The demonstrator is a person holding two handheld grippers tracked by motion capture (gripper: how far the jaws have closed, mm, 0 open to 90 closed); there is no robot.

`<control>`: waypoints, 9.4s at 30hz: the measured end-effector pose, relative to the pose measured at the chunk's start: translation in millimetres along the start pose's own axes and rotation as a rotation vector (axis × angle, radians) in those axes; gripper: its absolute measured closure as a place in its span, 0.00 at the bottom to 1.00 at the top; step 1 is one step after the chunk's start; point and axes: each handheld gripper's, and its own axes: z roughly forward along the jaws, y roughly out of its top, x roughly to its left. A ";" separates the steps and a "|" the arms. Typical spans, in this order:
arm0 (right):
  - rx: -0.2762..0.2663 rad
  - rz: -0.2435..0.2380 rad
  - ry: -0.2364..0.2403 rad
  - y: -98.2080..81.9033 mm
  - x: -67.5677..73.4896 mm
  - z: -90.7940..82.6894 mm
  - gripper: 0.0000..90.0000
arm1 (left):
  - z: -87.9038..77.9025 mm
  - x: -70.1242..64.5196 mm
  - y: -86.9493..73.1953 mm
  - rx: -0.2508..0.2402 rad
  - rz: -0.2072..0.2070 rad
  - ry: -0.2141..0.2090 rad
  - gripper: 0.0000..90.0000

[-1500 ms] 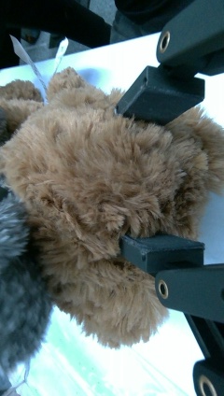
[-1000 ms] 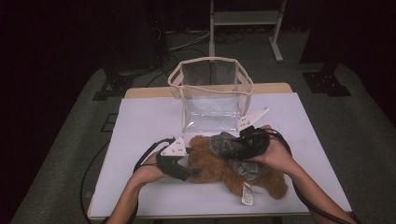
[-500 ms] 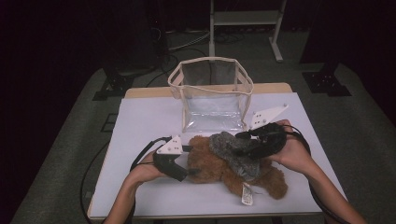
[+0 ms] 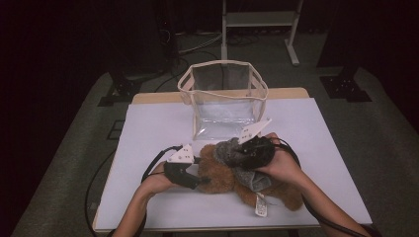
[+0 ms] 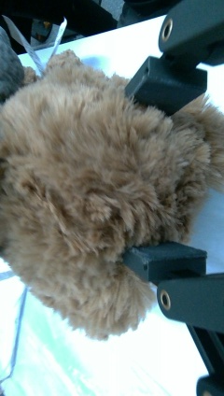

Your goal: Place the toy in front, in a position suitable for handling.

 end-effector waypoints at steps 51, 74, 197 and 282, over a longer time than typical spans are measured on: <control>-0.064 0.092 -0.046 -28.2 -6.6 -14.3 0.82 | 1.7 4.5 0.1 0.000 -0.008 0.066 0.53; -0.040 -0.040 -0.004 3.4 24.2 7.9 0.82 | 13.5 -3.3 1.6 -0.002 0.003 0.009 0.53; -0.085 0.140 -0.089 -61.2 -20.8 -49.0 0.80 | -1.9 5.0 31.2 0.068 0.163 0.109 0.40; -0.085 0.058 -0.012 -58.4 22.1 -21.9 0.80 | -17.3 -16.4 14.6 0.062 0.078 -0.096 0.08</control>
